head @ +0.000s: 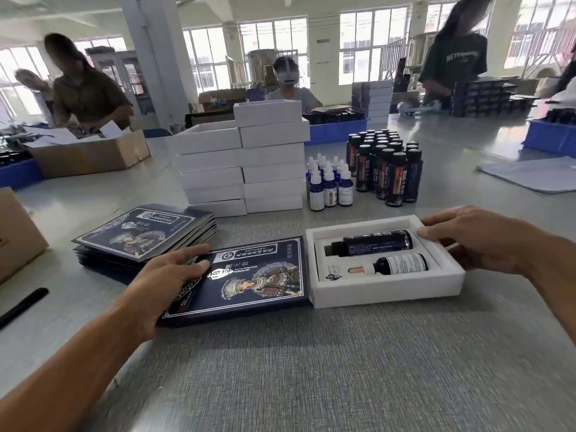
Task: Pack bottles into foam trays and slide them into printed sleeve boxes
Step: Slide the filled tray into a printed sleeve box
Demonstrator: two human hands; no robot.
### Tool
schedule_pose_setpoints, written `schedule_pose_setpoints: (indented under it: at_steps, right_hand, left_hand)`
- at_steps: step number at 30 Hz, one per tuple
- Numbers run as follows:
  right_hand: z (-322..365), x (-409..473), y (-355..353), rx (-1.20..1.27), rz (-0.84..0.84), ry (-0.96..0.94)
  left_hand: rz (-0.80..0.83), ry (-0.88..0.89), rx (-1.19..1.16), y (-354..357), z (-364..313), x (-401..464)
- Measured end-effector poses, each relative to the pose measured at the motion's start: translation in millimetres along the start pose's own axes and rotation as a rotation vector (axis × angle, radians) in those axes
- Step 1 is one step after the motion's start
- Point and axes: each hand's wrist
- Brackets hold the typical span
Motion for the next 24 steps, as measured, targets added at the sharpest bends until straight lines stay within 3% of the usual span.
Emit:
schedule_pose_setpoints:
  at_steps: [12,24]
  right_hand:
    - [0.6,-0.5,-5.7,0.095,-0.018,0.028]
    - [2.1,0.7,2.9,0.001,0.035,0.029]
  left_hand:
    - [-0.025,-0.002,0.017,4.2,-2.1,-2.2]
    - [-0.052,-0.005,-0.023,5.5,-3.3,-5.2]
Point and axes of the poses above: each hand's wrist, its own x-axis towards the middle knuckle, its own y-axis out of the palm, z = x × y
